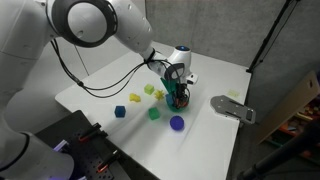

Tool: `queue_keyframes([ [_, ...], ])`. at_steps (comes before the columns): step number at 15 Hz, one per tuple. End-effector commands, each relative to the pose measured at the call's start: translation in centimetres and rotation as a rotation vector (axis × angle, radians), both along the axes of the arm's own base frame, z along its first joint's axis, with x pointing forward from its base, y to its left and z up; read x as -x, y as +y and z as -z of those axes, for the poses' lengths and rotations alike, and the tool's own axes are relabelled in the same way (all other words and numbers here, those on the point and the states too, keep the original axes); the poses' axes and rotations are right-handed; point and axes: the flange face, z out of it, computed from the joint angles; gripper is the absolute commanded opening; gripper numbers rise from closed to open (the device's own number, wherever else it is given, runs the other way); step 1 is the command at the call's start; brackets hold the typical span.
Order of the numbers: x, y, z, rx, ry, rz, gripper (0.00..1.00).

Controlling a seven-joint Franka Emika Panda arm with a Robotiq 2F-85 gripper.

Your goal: Remove the orange toy from the green bowl and put it on the table

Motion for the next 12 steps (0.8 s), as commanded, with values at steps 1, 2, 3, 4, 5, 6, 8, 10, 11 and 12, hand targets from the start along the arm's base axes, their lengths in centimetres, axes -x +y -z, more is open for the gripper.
queue_keyframes([
  [1,-0.7,-0.1,0.2,-0.01,-0.011,0.013,0.26],
  [2,-0.7,-0.1,0.1,-0.011,-0.012,0.011,0.2],
  [3,-0.7,-0.1,0.1,-0.012,-0.014,0.01,0.19],
  [4,-0.8,-0.1,-0.1,-0.011,-0.016,0.009,0.14],
  [5,-0.8,-0.1,-0.4,-0.014,-0.019,0.007,0.09],
  [6,-0.9,0.0,-0.8,-0.014,-0.022,0.007,0.04],
  [8,-0.9,0.0,-1.8,-0.015,-0.03,0.006,0.03],
  [10,-0.9,0.0,-2.4,-0.013,-0.034,0.004,0.05],
  [11,-0.9,0.2,-2.8,-0.015,-0.038,0.001,0.05],
  [12,-0.8,0.4,-3.2,-0.018,-0.041,-0.002,0.05],
])
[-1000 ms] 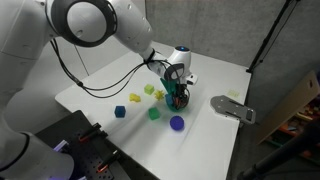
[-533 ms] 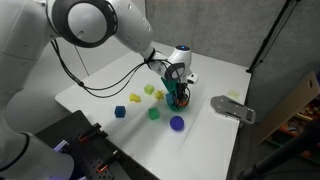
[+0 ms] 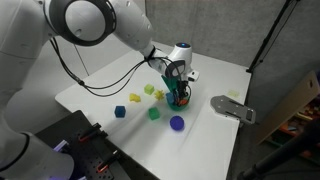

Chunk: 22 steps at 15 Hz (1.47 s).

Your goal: Remove the orange toy from the green bowl and put it on the table

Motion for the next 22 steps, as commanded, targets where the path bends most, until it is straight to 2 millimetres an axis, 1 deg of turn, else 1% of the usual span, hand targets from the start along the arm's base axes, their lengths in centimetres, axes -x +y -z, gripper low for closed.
queue_keyframes([
  [1,0.0,0.5,-2.3,-0.015,-0.019,-0.004,0.05],
  [4,0.0,1.1,-4.3,-0.013,-0.037,-0.016,0.05],
  [6,0.2,1.7,-6.1,-0.019,-0.049,-0.028,0.05],
  [9,1.1,3.2,-8.6,-0.037,-0.061,-0.062,0.05],
  [11,2.1,4.5,-9.9,-0.057,-0.059,-0.092,0.05],
  [15,4.9,8.1,-12.3,-0.09,-0.046,-0.194,0.05],
  [17,6.3,9.7,-13.1,-0.101,-0.041,-0.245,0.05],
  [20,8.7,12.0,-13.3,-0.12,-0.018,-0.324,0.05],
  [22,10.6,13.1,-12.9,-0.128,0.006,-0.365,0.05],
])
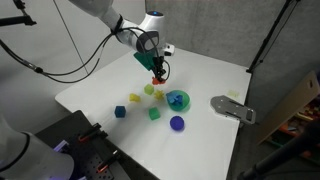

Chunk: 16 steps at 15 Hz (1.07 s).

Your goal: Remove the orange toy from the green bowl and put it on the table

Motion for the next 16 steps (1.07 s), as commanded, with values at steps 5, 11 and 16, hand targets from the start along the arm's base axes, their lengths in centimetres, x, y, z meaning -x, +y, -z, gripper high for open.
queue_keyframes([
  [5,7.1,3.1,2.9,-0.016,0.081,-0.136,0.05],
  [11,9.3,5.2,8.1,0.031,0.067,-0.18,0.05],
  [16,9.5,4.9,11.7,0.083,0.035,-0.207,0.05],
])
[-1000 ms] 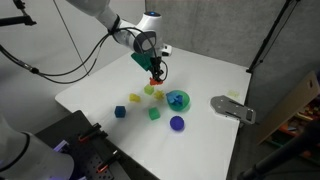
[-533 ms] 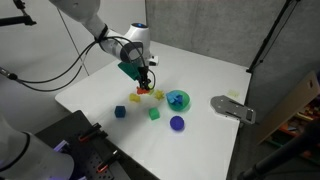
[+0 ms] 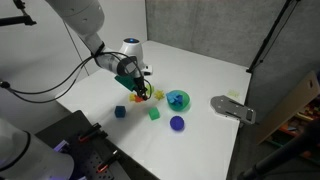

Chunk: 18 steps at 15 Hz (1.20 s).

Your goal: Remove the orange toy from the green bowl and put it on the table

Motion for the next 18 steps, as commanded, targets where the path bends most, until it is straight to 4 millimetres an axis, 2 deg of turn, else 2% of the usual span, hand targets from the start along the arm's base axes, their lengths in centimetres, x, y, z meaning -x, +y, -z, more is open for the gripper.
queue_keyframes([
  [1,-0.3,-0.5,1.9,0.041,-0.036,-0.003,0.05],
  [9,0.1,-1.2,4.2,0.093,-0.062,-0.015,0.06],
  [10,0.2,-1.2,4.3,0.09,-0.057,-0.016,0.41],
  [11,0.2,-1.1,4.2,0.09,-0.054,-0.019,0.41],
  [18,-0.5,-1.9,3.5,0.096,0.004,0.025,0.96],
])
